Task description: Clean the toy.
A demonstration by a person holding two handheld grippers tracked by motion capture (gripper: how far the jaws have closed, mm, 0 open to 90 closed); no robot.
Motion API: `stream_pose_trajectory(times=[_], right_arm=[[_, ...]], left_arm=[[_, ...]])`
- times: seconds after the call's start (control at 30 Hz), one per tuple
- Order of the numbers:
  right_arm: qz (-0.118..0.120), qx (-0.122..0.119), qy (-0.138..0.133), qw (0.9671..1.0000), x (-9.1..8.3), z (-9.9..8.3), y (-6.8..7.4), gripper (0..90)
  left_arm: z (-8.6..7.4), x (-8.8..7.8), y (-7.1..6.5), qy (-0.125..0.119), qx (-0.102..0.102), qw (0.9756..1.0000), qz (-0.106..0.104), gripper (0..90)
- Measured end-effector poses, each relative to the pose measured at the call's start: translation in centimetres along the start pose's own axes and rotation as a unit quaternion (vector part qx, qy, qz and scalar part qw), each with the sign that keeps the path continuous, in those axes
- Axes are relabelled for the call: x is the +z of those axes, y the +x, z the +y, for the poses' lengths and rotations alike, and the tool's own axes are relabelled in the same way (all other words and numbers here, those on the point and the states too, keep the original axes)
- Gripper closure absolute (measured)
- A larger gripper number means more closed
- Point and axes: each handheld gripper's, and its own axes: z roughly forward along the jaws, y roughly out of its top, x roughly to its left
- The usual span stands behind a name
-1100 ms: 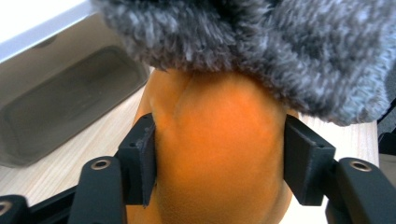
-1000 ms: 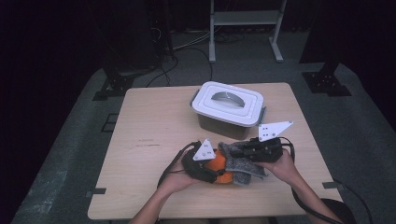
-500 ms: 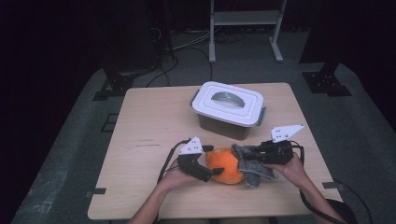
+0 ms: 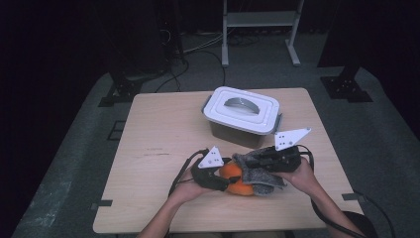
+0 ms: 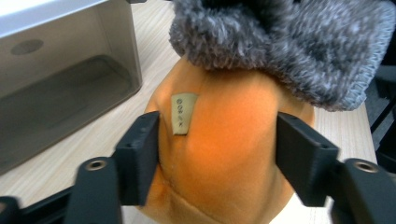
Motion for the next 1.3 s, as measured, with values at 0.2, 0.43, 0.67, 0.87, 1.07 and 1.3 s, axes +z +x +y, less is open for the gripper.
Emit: stream_pose_trajectory(times=[0.2, 0.43, 0.67, 0.87, 1.07, 1.3], right_arm=[[0.000, 0.031, -0.009, 0.9995, -1.2, -2.5, -0.9, 79.3], [0.012, 0.046, -0.017, 0.9987, -2.2, -3.9, -1.4, 79.2], [0.007, 0.053, -0.023, 0.9983, -1.9, -3.5, -1.6, 79.0], [0.003, 0.027, -0.031, 0.9991, -0.6, -0.9, -0.6, 79.2], [0.000, 0.007, -0.013, 0.9999, 0.1, 0.1, -0.1, 79.1], [0.009, 0.031, -0.003, 0.9995, 0.2, -2.6, -0.5, 79.1]], left_arm=[[-0.8, 0.2, 0.8, -0.031, 0.002, 0.9994, -0.014, 15.9], [-2.4, 1.8, 1.6, -0.033, -0.034, 0.9974, -0.055, 8.4], [-2.6, 1.8, 1.8, -0.030, -0.065, 0.9959, -0.055, 36.0], [-1.6, 1.0, 0.8, -0.004, -0.024, 0.9995, -0.019, 41.5], [-1.6, -0.7, 0.6, -0.008, -0.016, 0.9998, -0.007, 41.7], [-2.9, -0.3, 1.0, -0.014, -0.033, 0.9986, -0.038, 23.0]])
